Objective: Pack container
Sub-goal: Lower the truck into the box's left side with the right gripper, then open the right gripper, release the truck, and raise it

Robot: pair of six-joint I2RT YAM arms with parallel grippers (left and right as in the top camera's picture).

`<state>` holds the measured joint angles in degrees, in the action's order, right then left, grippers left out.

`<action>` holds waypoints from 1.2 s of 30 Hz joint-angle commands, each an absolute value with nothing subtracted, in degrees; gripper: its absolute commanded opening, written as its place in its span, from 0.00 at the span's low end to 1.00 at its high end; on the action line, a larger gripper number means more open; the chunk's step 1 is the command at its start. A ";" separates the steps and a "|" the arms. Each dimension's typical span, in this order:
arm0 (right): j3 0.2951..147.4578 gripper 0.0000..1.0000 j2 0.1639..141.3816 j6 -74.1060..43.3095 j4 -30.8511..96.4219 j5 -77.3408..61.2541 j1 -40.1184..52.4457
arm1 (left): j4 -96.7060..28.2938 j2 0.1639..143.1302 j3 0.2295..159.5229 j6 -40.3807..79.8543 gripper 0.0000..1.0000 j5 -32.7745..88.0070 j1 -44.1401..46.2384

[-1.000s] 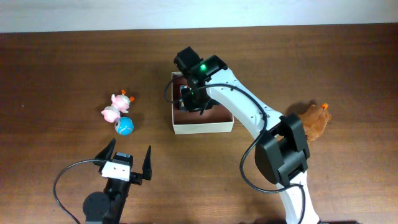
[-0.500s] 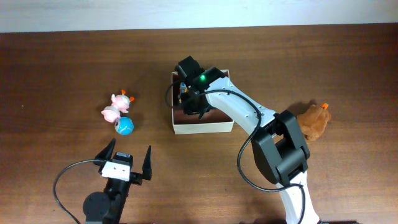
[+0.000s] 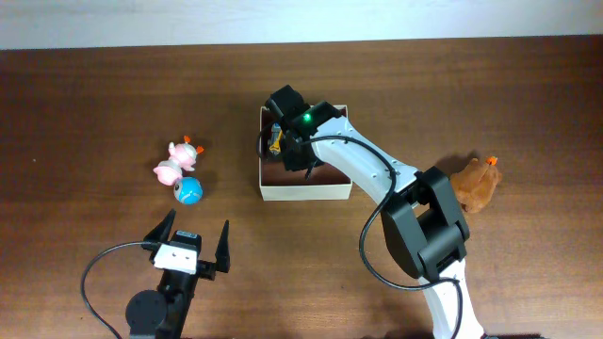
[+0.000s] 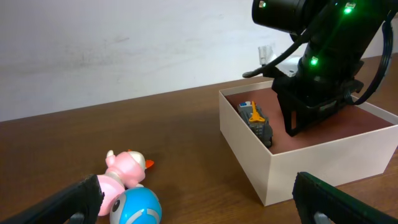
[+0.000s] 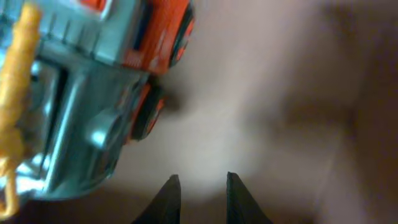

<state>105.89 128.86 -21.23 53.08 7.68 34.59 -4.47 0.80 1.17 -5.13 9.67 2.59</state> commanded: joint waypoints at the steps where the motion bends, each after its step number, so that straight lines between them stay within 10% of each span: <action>1: 105.54 0.20 128.35 -19.44 50.83 12.69 34.39 | -4.43 0.34 0.89 -5.89 1.00 10.11 2.28; 36: 105.54 0.20 128.75 -10.13 39.70 5.17 30.79 | -4.43 0.34 0.89 -5.89 1.00 10.11 2.28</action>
